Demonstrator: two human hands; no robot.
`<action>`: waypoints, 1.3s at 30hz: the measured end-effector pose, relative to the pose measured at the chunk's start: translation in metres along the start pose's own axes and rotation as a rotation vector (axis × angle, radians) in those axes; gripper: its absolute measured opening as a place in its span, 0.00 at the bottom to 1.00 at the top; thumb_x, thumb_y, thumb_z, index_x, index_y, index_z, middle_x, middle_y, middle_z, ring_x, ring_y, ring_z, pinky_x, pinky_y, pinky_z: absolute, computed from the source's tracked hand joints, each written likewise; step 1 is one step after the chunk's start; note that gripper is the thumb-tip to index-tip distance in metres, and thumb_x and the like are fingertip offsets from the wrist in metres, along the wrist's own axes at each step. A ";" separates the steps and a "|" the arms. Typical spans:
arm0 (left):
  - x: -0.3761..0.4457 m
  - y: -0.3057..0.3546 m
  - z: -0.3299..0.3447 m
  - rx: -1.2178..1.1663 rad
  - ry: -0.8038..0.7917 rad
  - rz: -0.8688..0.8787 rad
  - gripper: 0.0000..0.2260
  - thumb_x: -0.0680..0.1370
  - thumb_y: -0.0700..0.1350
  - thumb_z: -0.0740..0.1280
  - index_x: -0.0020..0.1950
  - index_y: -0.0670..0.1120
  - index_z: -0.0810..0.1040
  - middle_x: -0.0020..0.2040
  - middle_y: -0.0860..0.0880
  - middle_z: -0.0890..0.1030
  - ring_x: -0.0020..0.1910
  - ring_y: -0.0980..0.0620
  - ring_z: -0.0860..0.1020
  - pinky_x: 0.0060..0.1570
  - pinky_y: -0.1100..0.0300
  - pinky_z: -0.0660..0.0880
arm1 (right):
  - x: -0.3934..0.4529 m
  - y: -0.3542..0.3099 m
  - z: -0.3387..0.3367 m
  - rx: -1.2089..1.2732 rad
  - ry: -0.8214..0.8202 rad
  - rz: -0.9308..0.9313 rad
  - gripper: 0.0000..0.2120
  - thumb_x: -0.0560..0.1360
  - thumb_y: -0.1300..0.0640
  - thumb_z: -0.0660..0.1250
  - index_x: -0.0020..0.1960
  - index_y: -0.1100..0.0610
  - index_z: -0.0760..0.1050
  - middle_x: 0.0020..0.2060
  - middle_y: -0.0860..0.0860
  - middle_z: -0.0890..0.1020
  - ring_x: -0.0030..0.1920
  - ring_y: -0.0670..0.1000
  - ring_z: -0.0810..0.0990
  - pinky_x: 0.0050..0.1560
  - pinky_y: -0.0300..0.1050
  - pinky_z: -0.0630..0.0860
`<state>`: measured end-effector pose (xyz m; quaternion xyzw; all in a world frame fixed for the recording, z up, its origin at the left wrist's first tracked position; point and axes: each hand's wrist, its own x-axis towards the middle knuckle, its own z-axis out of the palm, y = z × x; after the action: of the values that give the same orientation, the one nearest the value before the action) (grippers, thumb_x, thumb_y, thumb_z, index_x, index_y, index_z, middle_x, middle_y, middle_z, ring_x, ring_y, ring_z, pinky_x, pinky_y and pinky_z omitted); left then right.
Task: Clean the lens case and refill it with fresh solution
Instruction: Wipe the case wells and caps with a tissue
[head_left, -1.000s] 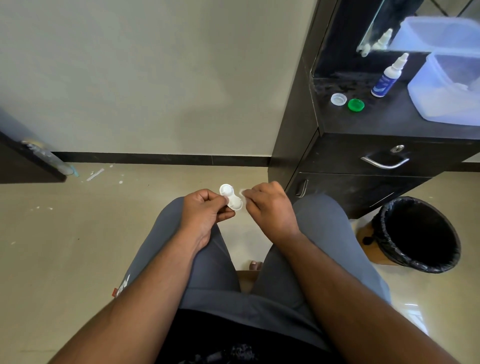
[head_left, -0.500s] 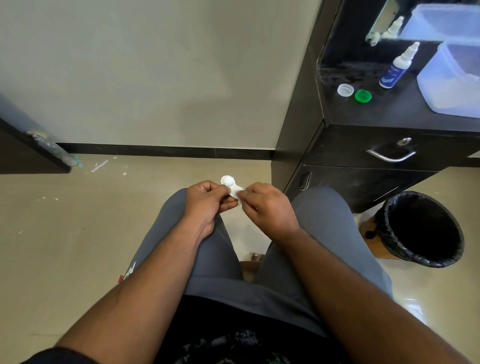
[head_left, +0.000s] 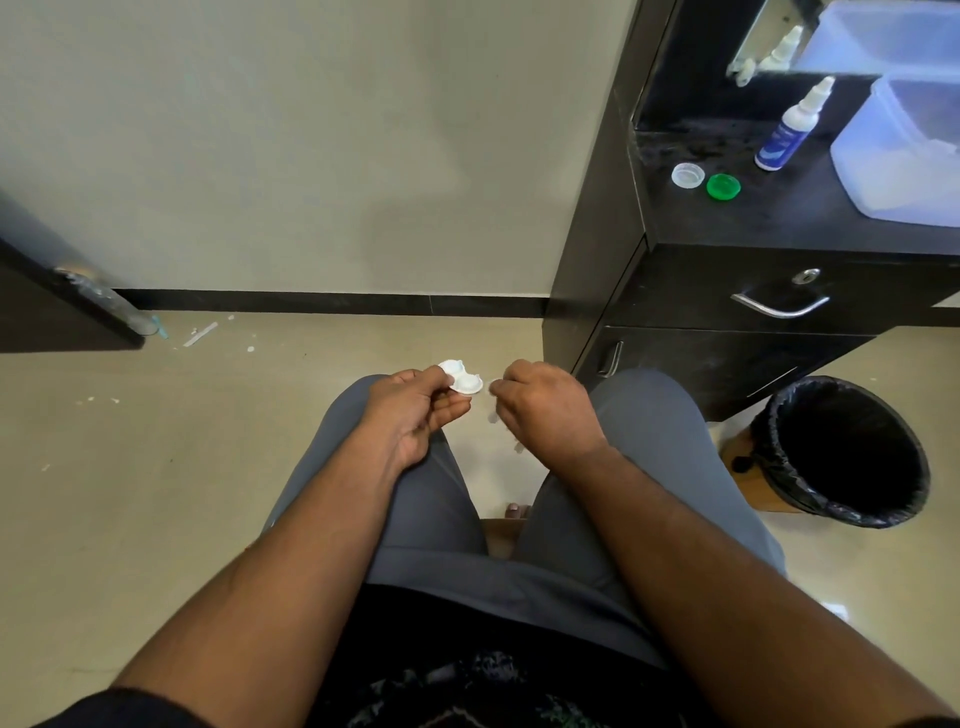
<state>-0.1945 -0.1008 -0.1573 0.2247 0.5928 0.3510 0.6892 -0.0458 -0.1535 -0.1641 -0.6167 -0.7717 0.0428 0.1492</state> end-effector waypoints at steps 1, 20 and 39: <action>-0.001 0.000 0.000 -0.007 -0.003 0.005 0.05 0.76 0.31 0.65 0.41 0.37 0.72 0.26 0.42 0.81 0.25 0.50 0.81 0.25 0.61 0.79 | 0.000 0.002 -0.002 0.038 0.029 0.053 0.08 0.74 0.61 0.68 0.51 0.60 0.82 0.40 0.56 0.82 0.38 0.55 0.79 0.38 0.41 0.71; -0.001 -0.005 0.002 0.175 0.005 0.038 0.12 0.73 0.30 0.67 0.33 0.40 0.70 0.30 0.43 0.75 0.20 0.53 0.76 0.24 0.63 0.76 | 0.000 -0.022 0.006 -0.057 0.018 -0.132 0.11 0.66 0.59 0.77 0.46 0.60 0.82 0.36 0.55 0.81 0.35 0.53 0.76 0.32 0.44 0.73; -0.001 -0.005 -0.002 0.083 -0.062 0.051 0.06 0.75 0.31 0.67 0.39 0.37 0.73 0.31 0.40 0.83 0.28 0.48 0.82 0.33 0.56 0.82 | 0.001 -0.005 -0.002 0.242 0.076 0.126 0.09 0.77 0.60 0.65 0.53 0.59 0.82 0.47 0.55 0.83 0.48 0.55 0.75 0.46 0.43 0.67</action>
<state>-0.1951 -0.1053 -0.1606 0.2789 0.5793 0.3362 0.6882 -0.0502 -0.1543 -0.1613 -0.6425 -0.7146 0.1215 0.2486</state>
